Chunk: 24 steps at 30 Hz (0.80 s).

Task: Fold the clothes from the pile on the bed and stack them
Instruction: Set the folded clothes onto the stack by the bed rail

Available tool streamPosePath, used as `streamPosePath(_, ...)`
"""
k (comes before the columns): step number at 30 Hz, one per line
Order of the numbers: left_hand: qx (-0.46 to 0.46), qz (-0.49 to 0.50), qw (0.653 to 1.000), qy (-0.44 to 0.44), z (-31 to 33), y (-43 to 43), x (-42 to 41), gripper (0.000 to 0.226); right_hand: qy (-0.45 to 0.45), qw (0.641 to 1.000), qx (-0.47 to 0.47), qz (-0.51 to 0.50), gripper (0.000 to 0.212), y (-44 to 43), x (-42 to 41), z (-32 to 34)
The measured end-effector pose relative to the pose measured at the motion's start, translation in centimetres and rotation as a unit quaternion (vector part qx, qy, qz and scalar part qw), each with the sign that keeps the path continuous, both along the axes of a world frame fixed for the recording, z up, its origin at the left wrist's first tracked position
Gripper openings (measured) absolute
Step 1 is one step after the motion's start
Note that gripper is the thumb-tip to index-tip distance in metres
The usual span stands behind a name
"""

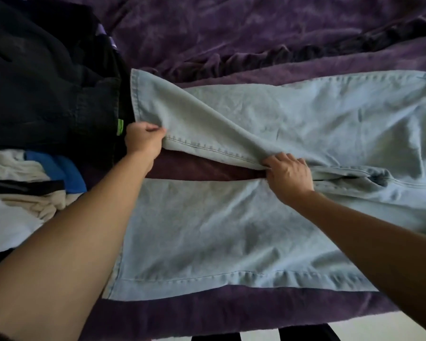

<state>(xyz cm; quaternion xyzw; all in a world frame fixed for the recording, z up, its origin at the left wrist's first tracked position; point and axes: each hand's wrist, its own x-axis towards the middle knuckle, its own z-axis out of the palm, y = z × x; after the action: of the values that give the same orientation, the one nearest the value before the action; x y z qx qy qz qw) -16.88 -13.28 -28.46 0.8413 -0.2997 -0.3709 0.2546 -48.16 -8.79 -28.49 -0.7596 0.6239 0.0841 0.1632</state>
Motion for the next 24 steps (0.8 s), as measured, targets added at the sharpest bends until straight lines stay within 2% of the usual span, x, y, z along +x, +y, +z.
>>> streamPosePath(2, 0.007, -0.080, 0.992, -0.101, 0.7, 2.2, 0.5, 0.019, -0.045, 0.999, -0.021, 0.007, 0.016, 1.4, 0.0, 0.5)
streamPosePath(4, 0.018, -0.069, 0.990, -0.124, 1.4, 3.5, 2.2, 0.025, -0.081, 0.995, -0.054, 0.036, 0.015, 2.7, -0.3, 1.2)
streamPosePath(7, 0.053, 0.016, 0.998, 0.027, 1.7, 3.1, 3.3, 0.067, -0.100, 0.989, -0.053, 0.093, 0.019, 3.7, -1.8, 1.7)
streamPosePath(8, 0.047, 0.021, 0.996, 0.070, 1.4, 2.8, 2.7, 0.068, -0.099, 0.989, -0.038, 0.104, 0.018, 3.9, -2.3, 1.7)
streamPosePath(10, 0.021, 0.002, 0.994, 0.107, 0.8, 2.0, 1.0, 0.047, -0.088, 0.989, 0.006, 0.120, 0.016, 4.1, -3.0, 1.7)
streamPosePath(12, -0.005, 0.002, 0.994, 0.107, 0.5, 1.9, 0.0, 0.027, -0.082, 0.988, 0.075, 0.110, 0.011, 3.7, -2.9, 2.1)
streamPosePath(14, 0.006, 0.016, 0.998, 0.062, 0.8, 3.6, 1.1, 0.028, -0.082, 0.986, 0.121, 0.075, 0.012, 2.1, -2.2, 2.6)
streamPosePath(16, 0.096, -0.002, 0.995, 0.035, 1.7, 6.6, 3.5, 0.034, -0.117, 0.988, 0.076, 0.059, 0.018, -0.2, -1.2, 3.2)
streamPosePath(18, 0.251, -0.065, 0.965, 0.026, 3.0, 9.8, 5.5, 0.043, -0.174, 0.983, -0.035, 0.047, 0.012, -3.1, 0.2, 3.9)
streamPosePath(19, 0.296, -0.112, 0.948, -0.030, 3.3, 10.4, 6.3, 0.052, -0.190, 0.977, -0.084, 0.039, 0.009, -5.0, 0.8, 4.2)
streamPosePath(20, 0.288, -0.131, 0.942, -0.107, 3.6, 10.1, 6.9, 0.056, -0.190, 0.975, -0.112, 0.029, 0.012, -7.0, 1.2, 4.2)
streamPosePath(21, 0.226, -0.133, 0.948, -0.183, 3.7, 9.0, 7.3, 0.052, -0.176, 0.976, -0.123, 0.018, 0.020, -9.2, 1.4, 3.9)
streamPosePath(23, 0.031, -0.149, 0.946, -0.286, 3.8, 5.1, 6.9, 0.035, -0.108, 0.991, -0.081, 0.001, 0.038, -13.3, 1.2, 3.0)
streamPosePath(24, -0.041, -0.186, 0.933, -0.305, 3.9, 2.7, 6.0, 0.034, -0.067, 0.997, -0.035, 0.002, 0.047, -14.9, 0.9, 2.6)
